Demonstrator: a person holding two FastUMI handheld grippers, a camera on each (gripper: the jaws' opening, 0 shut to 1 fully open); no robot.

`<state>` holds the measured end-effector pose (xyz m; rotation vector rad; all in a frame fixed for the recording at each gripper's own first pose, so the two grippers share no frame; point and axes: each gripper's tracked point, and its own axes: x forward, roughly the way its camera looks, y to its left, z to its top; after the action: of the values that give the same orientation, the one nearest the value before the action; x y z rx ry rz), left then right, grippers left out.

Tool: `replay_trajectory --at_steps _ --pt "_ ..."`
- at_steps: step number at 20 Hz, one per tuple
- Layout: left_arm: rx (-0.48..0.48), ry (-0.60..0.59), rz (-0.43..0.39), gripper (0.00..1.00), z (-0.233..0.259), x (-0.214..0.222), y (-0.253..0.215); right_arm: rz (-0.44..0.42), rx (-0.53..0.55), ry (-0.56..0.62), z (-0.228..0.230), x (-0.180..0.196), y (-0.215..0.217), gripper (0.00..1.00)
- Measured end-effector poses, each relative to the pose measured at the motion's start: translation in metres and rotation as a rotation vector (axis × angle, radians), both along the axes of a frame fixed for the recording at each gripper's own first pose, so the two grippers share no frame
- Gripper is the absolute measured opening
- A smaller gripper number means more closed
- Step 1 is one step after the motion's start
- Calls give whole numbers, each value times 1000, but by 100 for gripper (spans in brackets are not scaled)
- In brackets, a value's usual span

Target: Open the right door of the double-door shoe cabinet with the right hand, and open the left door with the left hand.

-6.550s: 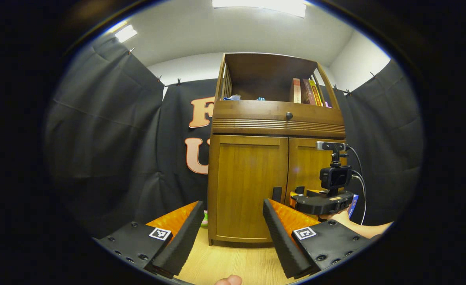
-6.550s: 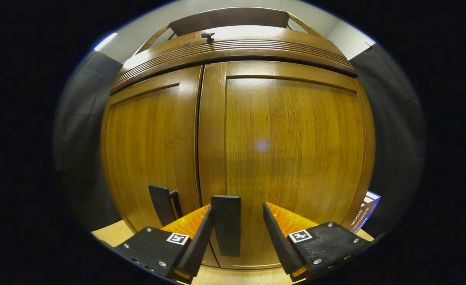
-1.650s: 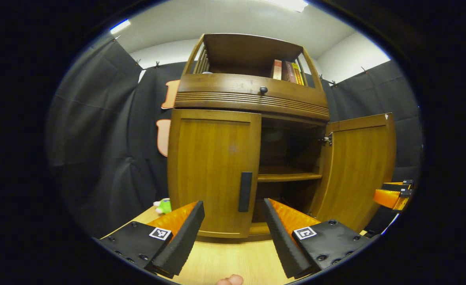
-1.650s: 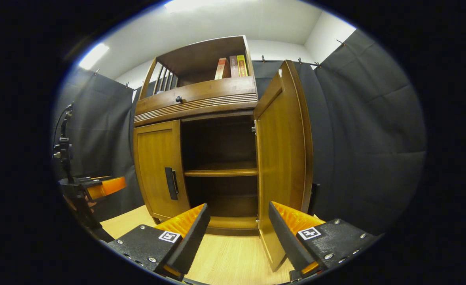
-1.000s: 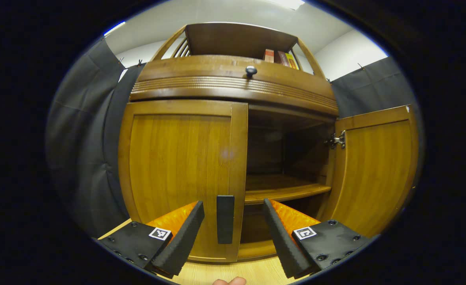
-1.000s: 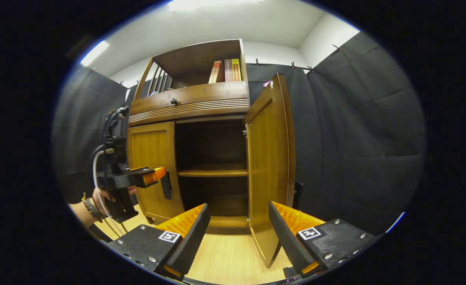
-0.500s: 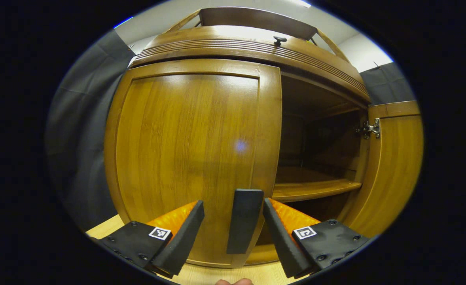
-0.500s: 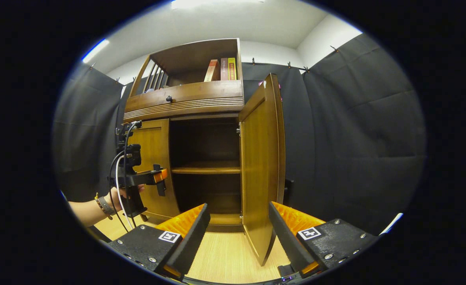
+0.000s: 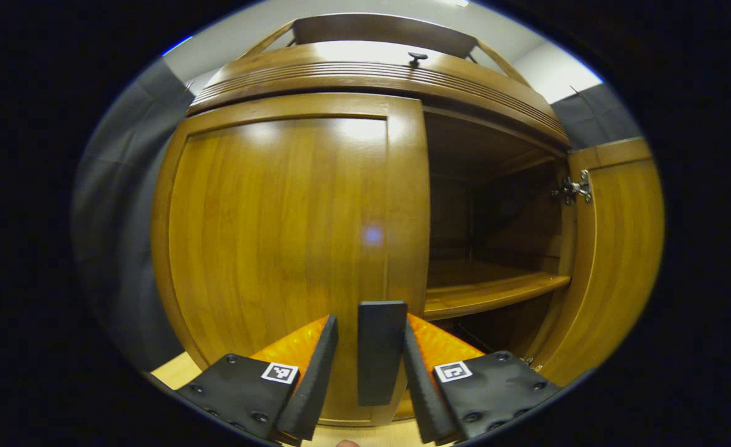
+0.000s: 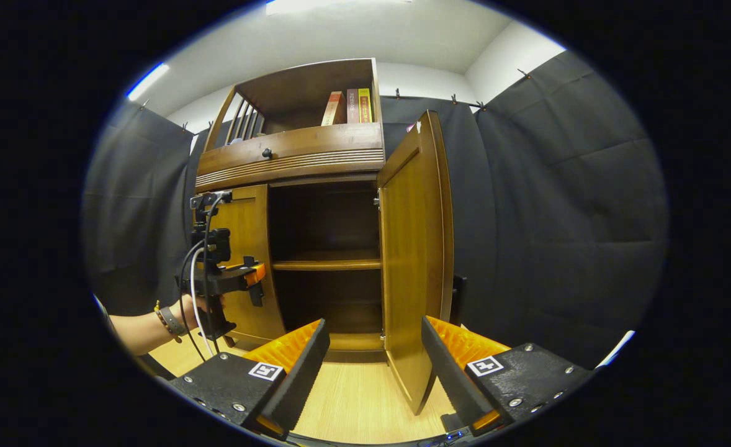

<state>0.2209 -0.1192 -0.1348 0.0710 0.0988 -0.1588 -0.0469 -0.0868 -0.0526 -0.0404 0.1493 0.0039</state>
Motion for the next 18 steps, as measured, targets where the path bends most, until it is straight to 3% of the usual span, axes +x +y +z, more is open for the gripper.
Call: replay_trajectory --at_steps 3,9,18 --pt "51 -1 6 56 0 -1 -6 -3 -5 4 -2 -2 -1 92" --pt "17 15 14 35 -1 -3 -3 0 -1 8 -4 -7 5 92" --pt "7 44 23 35 4 -34 6 14 -14 13 -6 -11 11 92"
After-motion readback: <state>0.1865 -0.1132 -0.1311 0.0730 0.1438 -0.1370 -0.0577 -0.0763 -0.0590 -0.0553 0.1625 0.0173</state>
